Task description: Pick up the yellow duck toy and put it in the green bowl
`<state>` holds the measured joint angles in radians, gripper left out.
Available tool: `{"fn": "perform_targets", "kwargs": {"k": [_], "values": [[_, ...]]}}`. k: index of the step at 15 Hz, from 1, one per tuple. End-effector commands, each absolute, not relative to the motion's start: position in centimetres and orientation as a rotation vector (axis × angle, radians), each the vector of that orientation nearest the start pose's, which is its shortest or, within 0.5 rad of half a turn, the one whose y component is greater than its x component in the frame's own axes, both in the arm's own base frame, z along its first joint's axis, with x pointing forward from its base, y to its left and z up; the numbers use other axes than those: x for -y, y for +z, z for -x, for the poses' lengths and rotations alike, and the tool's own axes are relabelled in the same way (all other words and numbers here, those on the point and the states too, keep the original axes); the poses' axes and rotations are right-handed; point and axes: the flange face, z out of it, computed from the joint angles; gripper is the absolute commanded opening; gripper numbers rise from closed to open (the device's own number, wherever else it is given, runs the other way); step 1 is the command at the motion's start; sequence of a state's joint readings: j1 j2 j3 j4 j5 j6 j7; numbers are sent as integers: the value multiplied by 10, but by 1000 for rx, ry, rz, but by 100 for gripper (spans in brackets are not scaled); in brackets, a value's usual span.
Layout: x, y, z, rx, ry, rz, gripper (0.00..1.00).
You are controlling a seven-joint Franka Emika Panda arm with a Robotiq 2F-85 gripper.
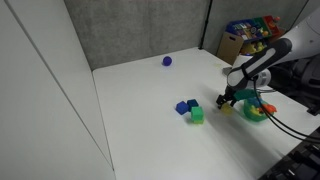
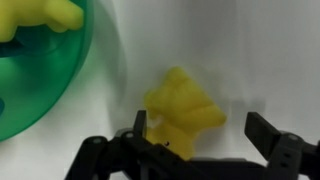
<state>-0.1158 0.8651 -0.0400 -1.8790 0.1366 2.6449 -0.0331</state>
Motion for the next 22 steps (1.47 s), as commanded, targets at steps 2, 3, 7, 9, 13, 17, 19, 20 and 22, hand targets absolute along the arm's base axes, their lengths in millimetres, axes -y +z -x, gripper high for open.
{"fn": "perform_targets", "kwargs": {"k": [2, 3, 7, 9, 13, 17, 19, 20, 22], "values": [[91, 32, -599, -375, 192, 3170, 75], [89, 31, -599, -364, 199, 3183, 74], [85, 42, -602, -330, 192, 3209, 40], [86, 53, -602, -315, 179, 3212, 28], [87, 81, -603, -299, 141, 3215, 16], [96, 114, -596, -305, 128, 3221, 7], [99, 126, -588, -297, 132, 3233, 8], [102, 133, -583, -294, 138, 3239, 6], [108, 142, -570, -293, 168, 3244, 8]]}}
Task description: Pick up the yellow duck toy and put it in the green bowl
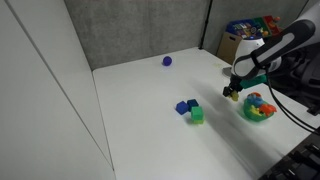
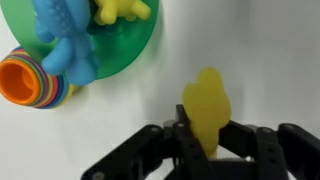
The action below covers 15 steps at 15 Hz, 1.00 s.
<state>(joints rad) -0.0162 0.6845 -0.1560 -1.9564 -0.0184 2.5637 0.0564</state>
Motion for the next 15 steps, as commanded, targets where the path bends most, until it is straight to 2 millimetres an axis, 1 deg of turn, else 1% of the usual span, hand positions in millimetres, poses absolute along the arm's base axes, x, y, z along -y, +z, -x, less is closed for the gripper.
{"fn": "perform_targets", "kwargs": {"k": [1, 3, 5, 8, 10, 13, 15], "values": [[110, 145, -563, -292, 190, 3249, 8], [115, 149, -549, -296, 230, 3254, 8], [122, 149, -536, -303, 279, 3258, 8], [132, 145, -519, -306, 350, 3258, 8], [139, 138, -511, -310, 383, 3253, 8], [147, 127, -504, -290, 402, 3239, 8], [151, 123, -500, -276, 420, 3231, 8]]}}
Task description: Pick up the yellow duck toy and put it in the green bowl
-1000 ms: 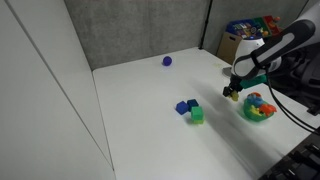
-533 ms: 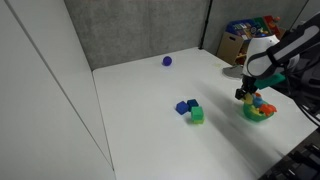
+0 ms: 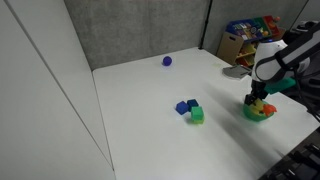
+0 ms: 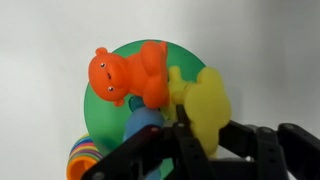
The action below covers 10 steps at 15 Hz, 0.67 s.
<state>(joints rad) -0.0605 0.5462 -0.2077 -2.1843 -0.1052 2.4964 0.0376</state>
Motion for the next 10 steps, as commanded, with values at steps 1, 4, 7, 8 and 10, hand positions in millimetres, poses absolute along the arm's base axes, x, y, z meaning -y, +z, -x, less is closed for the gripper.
{"fn": "perform_targets", "kwargs": {"k": [1, 4, 7, 8, 10], "values": [[152, 123, -499, -272, 424, 3229, 8], [152, 127, -498, -254, 418, 3226, 49], [148, 137, -499, -235, 400, 3223, 72], [147, 141, -500, -227, 388, 3224, 81], [146, 149, -503, -220, 368, 3222, 96]]}}
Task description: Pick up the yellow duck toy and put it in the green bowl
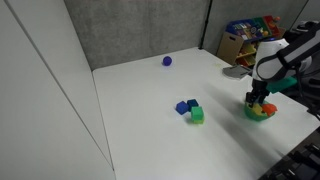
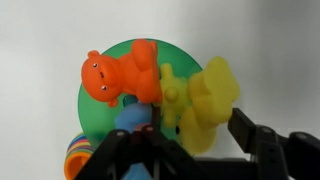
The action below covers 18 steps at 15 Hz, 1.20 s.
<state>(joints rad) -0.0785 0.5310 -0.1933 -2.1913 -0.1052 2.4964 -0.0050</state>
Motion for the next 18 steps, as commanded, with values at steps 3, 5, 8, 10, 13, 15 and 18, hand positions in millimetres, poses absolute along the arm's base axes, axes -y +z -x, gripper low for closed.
{"fn": "perform_targets", "kwargs": {"k": [3, 5, 8, 10, 13, 15, 18], "values": [[144, 162, -508, -221, 334, 3213, 100], [143, 176, -515, -236, 310, 3201, 100], [139, 203, -526, -265, 277, 3178, 100], [132, 224, -534, -278, 241, 3160, 100], [116, 257, -542, -281, 201, 3128, 100], [103, 280, -543, -258, 196, 3120, 100], [84, 316, -535, -192, 210, 3135, 100]]}}
